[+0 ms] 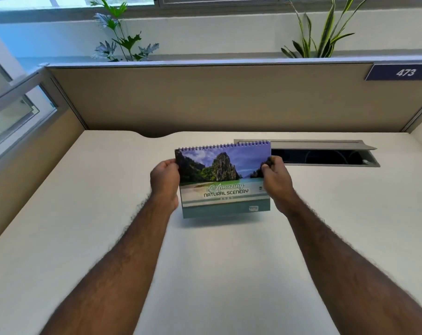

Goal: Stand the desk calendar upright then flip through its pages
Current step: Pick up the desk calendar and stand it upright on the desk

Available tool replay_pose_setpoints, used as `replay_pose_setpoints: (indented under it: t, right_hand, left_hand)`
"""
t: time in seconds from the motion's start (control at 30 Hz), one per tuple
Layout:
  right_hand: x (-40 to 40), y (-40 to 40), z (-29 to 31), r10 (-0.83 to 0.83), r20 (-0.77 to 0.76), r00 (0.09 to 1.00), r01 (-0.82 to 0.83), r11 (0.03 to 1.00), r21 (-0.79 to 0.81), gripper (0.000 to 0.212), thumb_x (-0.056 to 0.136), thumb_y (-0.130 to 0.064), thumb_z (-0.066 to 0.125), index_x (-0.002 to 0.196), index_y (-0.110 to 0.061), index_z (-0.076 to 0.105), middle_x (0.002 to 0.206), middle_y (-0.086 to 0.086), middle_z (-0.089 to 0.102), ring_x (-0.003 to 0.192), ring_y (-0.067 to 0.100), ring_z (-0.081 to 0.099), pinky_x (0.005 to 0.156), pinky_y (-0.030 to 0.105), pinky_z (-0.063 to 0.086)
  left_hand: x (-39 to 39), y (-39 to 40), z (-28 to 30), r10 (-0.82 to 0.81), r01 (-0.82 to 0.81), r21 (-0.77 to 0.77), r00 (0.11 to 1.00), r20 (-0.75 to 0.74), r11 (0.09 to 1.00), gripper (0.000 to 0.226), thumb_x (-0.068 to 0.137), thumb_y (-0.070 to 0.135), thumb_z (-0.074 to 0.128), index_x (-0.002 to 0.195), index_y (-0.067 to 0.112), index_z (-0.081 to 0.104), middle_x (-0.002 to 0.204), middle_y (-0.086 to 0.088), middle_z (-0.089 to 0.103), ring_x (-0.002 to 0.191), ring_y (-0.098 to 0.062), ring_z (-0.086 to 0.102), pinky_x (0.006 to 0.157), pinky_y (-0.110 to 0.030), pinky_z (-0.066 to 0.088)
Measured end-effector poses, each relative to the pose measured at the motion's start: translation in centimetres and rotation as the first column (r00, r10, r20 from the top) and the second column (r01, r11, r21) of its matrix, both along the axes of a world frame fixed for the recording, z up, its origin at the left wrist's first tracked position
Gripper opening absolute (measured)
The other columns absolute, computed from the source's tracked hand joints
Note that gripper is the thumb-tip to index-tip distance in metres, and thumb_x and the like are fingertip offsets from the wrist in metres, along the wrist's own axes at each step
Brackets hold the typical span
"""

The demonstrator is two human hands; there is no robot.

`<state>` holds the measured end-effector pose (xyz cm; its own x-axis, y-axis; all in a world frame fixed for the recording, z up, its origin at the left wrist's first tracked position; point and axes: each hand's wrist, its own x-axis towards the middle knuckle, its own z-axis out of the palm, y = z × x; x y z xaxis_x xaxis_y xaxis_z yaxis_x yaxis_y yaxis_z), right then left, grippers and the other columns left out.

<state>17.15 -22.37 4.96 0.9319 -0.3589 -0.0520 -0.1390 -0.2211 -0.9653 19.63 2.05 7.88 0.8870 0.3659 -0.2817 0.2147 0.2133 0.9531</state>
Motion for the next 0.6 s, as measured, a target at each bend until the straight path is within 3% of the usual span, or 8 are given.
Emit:
replay_pose_setpoints:
  t: [0.1,0.27,0.43,0.6]
  right_hand:
    - [3.3,1.2,1.4,0.077,0.021,0.997,-0.078,0.997,0.012,0.019,0.1,-0.022,0.044,0.118,-0.018,0.049,0.11,0.006,0.062,0.097,0.023,0.06,0.086,0.045,0.051]
    - [8.9,3.0,3.4,0.231,0.012,0.973,-0.231,0.973,-0.011,0.032,0.102,-0.027,0.039,0.133,-0.019,0.037,0.105,-0.008,0.058,0.102,0.015,0.057,0.086,0.034,0.047]
    - [12.8,3.9,3.4,0.267,-0.019,0.964,-0.267,0.964,-0.009,0.035,0.103,-0.027,0.038,0.137,-0.02,0.033,0.116,-0.001,0.057,0.111,0.021,0.056,0.097,0.042,0.047]
    - [14.4,4.4,1.9,0.264,-0.037,0.964,-0.263,0.965,0.018,0.041,0.104,-0.031,0.037,0.142,-0.019,0.027,0.109,-0.01,0.056,0.116,0.024,0.057,0.102,0.051,0.047]
  left_hand:
    - [4.0,1.4,1.1,-0.052,0.052,0.008,0.998,0.039,0.999,0.03,0.088,-0.004,0.037,0.088,0.013,0.062,0.105,-0.015,0.067,0.091,-0.024,0.062,0.064,-0.026,0.051]
    - [9.5,3.3,1.6,-0.036,0.036,-0.002,0.997,0.07,0.999,0.033,0.091,-0.003,0.033,0.098,0.014,0.06,0.112,-0.013,0.066,0.099,-0.023,0.061,0.074,-0.03,0.052]
    - [12.5,3.7,1.4,-0.025,0.036,-0.106,0.994,0.11,0.994,0.038,0.092,-0.003,0.031,0.112,0.012,0.06,0.099,-0.006,0.065,0.081,-0.012,0.059,0.051,-0.016,0.049]
    - [14.2,3.6,0.8,-0.031,0.054,-0.143,0.987,0.159,0.988,0.037,0.093,-0.003,0.031,0.113,0.011,0.059,0.097,-0.004,0.066,0.083,-0.01,0.062,0.053,-0.012,0.049]
